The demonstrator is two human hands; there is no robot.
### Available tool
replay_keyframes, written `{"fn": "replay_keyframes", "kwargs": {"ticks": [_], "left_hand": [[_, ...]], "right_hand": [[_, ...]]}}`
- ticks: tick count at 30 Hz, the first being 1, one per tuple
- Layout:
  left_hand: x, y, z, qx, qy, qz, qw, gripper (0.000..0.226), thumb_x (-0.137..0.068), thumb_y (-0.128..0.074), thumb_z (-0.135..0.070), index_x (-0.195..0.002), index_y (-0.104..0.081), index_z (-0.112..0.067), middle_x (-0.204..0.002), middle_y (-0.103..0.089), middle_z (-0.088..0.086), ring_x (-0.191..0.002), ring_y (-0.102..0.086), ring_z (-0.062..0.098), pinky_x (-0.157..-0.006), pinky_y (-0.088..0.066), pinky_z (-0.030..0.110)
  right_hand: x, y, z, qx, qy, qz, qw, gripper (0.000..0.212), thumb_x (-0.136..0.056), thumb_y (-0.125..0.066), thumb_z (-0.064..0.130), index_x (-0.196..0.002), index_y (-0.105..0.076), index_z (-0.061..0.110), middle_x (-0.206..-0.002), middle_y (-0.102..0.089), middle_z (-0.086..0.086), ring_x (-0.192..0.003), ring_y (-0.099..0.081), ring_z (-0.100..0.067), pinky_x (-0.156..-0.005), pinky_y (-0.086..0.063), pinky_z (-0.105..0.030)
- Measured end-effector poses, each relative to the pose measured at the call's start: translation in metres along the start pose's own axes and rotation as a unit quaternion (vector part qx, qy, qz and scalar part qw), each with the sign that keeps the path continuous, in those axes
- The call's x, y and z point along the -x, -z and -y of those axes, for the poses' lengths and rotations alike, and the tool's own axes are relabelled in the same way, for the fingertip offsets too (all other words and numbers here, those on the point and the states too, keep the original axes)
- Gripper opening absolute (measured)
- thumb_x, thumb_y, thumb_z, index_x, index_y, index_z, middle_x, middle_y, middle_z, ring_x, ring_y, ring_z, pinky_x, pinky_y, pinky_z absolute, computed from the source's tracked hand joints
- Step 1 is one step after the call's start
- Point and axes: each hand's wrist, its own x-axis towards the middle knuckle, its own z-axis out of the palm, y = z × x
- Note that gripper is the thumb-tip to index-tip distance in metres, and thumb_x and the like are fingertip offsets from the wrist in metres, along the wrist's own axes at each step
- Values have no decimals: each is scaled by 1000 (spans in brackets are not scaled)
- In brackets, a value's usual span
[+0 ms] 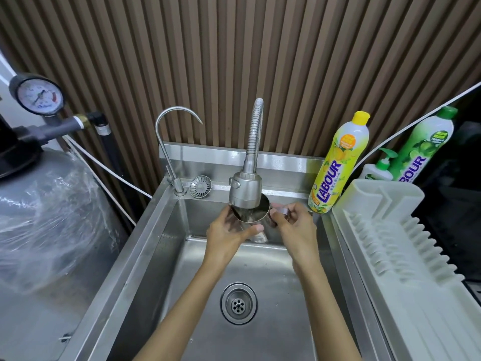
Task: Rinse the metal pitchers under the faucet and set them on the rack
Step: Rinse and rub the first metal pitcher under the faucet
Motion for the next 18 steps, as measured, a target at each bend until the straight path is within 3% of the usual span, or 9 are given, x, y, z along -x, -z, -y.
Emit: {"fn": "replay_keyframes", "kwargs": {"ticks": [2, 5, 7, 9, 11, 13, 15, 18], "left_hand": [[-3, 0, -2, 9, -39, -31, 999, 66, -56, -84, 2, -111, -58, -24, -104, -68, -9, -96, -64, 1, -81, -47, 10], [0, 6, -8, -62, -119, -75, 988, 80, -49, -85, -10, -109, -49, -50, -112, -59, -27, -108, -55, -9, -91, -40, 9], [7, 9, -16, -118, -163, -90, 975, 83, -50, -87, -6, -112, -47, -43, -108, -51, -31, -100, -47, -24, -84, -34, -3], [13, 11, -20, -175, -177, -125, 960, 85, -50, -89, -11, -124, -50, -26, -101, -47, -18, -96, -50, -15, -81, -36, -1], [17, 12, -22, -240, -152, -158, 946, 87, -48, -90, -31, -127, -55, -19, -96, -45, -8, -96, -51, 7, -86, -43, 17], [20, 13, -19, -287, -104, -166, 938, 85, -45, -81, -57, -119, -60, -21, -95, -46, -5, -94, -53, 16, -85, -47, 31], [23, 14, -15, -272, -54, -148, 949, 79, -45, -77, -65, -110, -61, -22, -95, -55, -3, -88, -58, 13, -80, -49, 27], [27, 11, -4, -176, 18, -89, 980, 54, -52, -84, -48, -95, -66, -21, -86, -68, -7, -73, -63, -3, -63, -43, 2]], "right_hand": [[-3, -7, -8, -123, -28, 43, 991, 20, -88, -58, 6, -73, -47, 14, -103, -68, 7, -99, -63, -14, -94, -47, -33], [-7, -19, -23, -292, -66, 112, 947, 22, -91, -50, -2, -74, -42, 10, -119, -63, -11, -109, -59, -27, -98, -46, -40], [-6, -22, -30, -373, -95, 151, 910, 21, -92, -48, -1, -74, -42, 8, -112, -59, -21, -102, -61, -31, -95, -51, -42], [-2, -22, -31, -390, -125, 170, 896, 20, -93, -48, 3, -74, -45, 8, -92, -64, -18, -83, -67, -26, -82, -57, -40], [3, -20, -31, -338, -134, 171, 916, 19, -93, -50, 10, -74, -48, 7, -75, -66, -13, -75, -68, -24, -72, -59, -38], [7, -15, -25, -252, -135, 157, 945, 18, -92, -55, 16, -79, -53, 3, -68, -64, -12, -69, -65, -23, -63, -59, -36], [6, -6, -17, -152, -129, 128, 971, 20, -89, -60, 19, -85, -57, -1, -70, -64, -13, -64, -64, -22, -55, -59, -34], [0, 9, -4, 32, -87, 74, 993, 20, -81, -70, 25, -78, -62, 6, -78, -69, -12, -63, -68, -24, -58, -60, -42]]}}
